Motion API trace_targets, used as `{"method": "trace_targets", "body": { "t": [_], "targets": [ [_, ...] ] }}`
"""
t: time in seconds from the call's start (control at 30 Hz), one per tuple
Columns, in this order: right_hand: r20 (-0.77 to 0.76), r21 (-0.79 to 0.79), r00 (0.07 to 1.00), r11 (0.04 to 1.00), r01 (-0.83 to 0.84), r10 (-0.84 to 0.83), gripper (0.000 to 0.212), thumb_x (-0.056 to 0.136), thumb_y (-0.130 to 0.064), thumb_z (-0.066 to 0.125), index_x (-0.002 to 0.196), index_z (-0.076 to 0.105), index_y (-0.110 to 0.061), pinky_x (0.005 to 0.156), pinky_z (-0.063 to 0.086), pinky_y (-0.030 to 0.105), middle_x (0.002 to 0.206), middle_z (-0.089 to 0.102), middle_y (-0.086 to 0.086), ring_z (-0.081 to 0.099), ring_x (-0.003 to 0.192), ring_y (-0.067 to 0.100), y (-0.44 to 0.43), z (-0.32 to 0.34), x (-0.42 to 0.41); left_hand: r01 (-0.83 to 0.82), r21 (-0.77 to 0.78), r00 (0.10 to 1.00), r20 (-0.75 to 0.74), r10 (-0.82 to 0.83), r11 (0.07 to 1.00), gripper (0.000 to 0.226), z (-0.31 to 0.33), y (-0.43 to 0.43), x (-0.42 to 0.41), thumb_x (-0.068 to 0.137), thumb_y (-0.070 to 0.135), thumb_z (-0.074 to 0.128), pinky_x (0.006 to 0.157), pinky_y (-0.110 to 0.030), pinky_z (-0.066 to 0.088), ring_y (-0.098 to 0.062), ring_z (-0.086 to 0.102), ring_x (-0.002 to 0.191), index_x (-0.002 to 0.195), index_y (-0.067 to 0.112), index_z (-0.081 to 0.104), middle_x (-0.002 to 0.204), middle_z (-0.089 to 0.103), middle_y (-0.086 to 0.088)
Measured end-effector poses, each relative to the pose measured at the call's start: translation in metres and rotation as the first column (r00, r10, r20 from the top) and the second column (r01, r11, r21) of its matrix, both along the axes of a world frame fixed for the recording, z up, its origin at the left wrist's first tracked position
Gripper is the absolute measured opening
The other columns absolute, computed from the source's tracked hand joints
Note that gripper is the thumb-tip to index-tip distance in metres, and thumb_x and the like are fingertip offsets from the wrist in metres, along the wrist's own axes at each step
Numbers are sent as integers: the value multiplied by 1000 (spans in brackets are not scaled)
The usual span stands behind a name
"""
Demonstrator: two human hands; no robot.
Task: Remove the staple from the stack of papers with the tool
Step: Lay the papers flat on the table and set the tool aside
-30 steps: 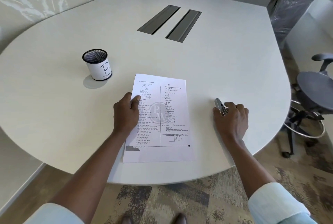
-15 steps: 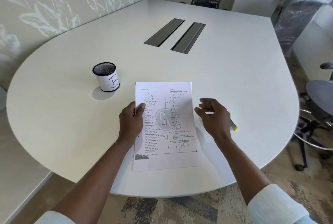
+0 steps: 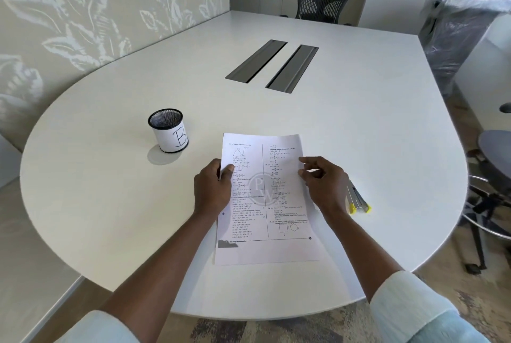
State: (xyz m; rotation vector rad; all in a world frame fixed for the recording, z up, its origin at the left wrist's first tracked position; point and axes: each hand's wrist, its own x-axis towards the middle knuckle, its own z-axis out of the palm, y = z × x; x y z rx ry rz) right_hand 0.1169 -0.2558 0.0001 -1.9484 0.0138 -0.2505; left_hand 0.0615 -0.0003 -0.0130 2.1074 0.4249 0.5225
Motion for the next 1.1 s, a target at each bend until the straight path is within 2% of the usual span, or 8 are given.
{"method": "trace_targets", "body": {
  "t": [0.07,0.13,0.23,0.33,0.57,0.8,1.0,1.1],
  "targets": [
    [18,-30,1000,1000,6,-6,31,89,-2,83,108,86,-26,65,46,5,85,80,-6,67,63,-8,2,-2,3,-51,65,999,5,51,997,35,-1,0,4,103,22,74,62,-38,33,-33,52,67,78,8,54,64,54,1],
    [27,-61,1000,998,6,-4,30,88,-2,83,107,86,-25,66,45,3,85,79,-9,67,66,-10,4,-5,5,-103,104,994,-5,105,989,22,0,2,7,97,23,80,72,-37,44,-36,66,80,88,8,68,78,73,-3],
    [32,-97,999,995,-3,6,29,88,-3,83,106,86,-25,76,56,23,93,82,-9,72,72,1,5,-10,6,-118,156,991,-49,127,981,18,-2,7,11,89,21,87,91,-46,55,-36,73,92,96,12,74,86,77,-1],
    [31,-167,999,986,-18,24,28,88,-3,81,106,85,-25,81,57,31,93,81,-5,75,82,17,5,-17,7,-98,208,992,-54,111,973,23,-5,10,12,85,18,90,96,-47,50,-35,70,97,99,14,73,82,72,4],
    [68,-382,997,924,7,21,15,91,-10,78,102,86,-17,80,52,37,106,76,5,68,107,31,5,-32,13,-97,273,994,-17,105,957,31,-12,13,14,89,17,87,95,-47,41,-41,64,109,111,6,69,99,76,-10],
    [119,-396,992,918,20,30,16,91,-11,79,105,86,-14,84,53,38,112,78,5,65,113,33,5,-35,13,-7,356,999,-41,23,934,39,-17,21,6,92,27,87,95,-52,49,-45,65,112,115,2,68,115,75,-16],
    [181,-506,974,862,-28,138,22,93,-16,80,114,85,-17,81,57,39,127,80,-5,62,122,30,7,-31,6,237,460,970,-156,-185,856,55,-21,29,-6,97,48,69,110,-53,45,-38,55,147,132,6,70,150,69,-12],
    [156,-536,978,843,-31,135,20,95,-17,78,114,85,-18,79,56,37,130,80,-7,61,124,27,8,-29,4,265,484,962,-191,-195,834,52,-20,27,-6,100,47,67,115,-53,41,-36,51,152,134,8,70,155,66,-12]
  ]
}}
